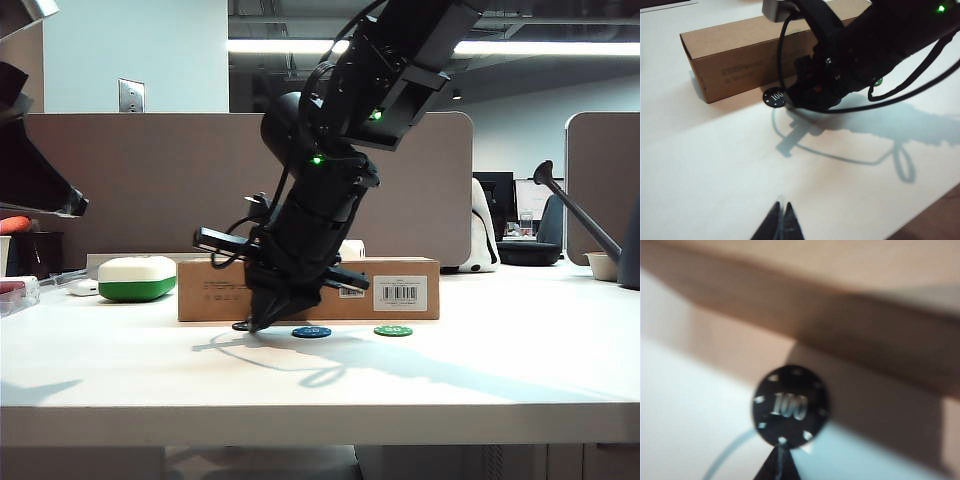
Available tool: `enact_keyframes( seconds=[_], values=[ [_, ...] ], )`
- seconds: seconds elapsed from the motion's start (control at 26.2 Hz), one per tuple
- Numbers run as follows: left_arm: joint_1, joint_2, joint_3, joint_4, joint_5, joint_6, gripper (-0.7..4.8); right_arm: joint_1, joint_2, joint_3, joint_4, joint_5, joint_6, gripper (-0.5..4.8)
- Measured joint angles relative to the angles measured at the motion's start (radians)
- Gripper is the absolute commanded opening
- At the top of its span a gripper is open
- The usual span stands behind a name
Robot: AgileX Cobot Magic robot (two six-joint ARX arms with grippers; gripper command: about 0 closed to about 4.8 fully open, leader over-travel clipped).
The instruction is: Push the chip with the highest value in the row forward next to the rectangular box.
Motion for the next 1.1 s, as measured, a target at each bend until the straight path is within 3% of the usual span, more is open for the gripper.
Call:
enact_keyframes(
  seconds=[0.15, 0.72, 1.1],
  values=[
    [0.000, 0.000, 0.000, 0.000, 0.000, 0.000, -0.05, -0.009, 0.002, -0.002, 0.021, 0.027, 0.000, -0.09],
    [0.000, 0.000, 0.000, 0.000, 0.000, 0.000, -0.05, 0.009, 0.008, -0.006, 0.051, -0.063, 0.027, -0.09],
    [0.000, 0.000, 0.000, 0.000, 0.000, 0.000, -0.05, 0.013, 0.008, -0.008, 0.061, -0.006, 0.030, -0.09]
  ],
)
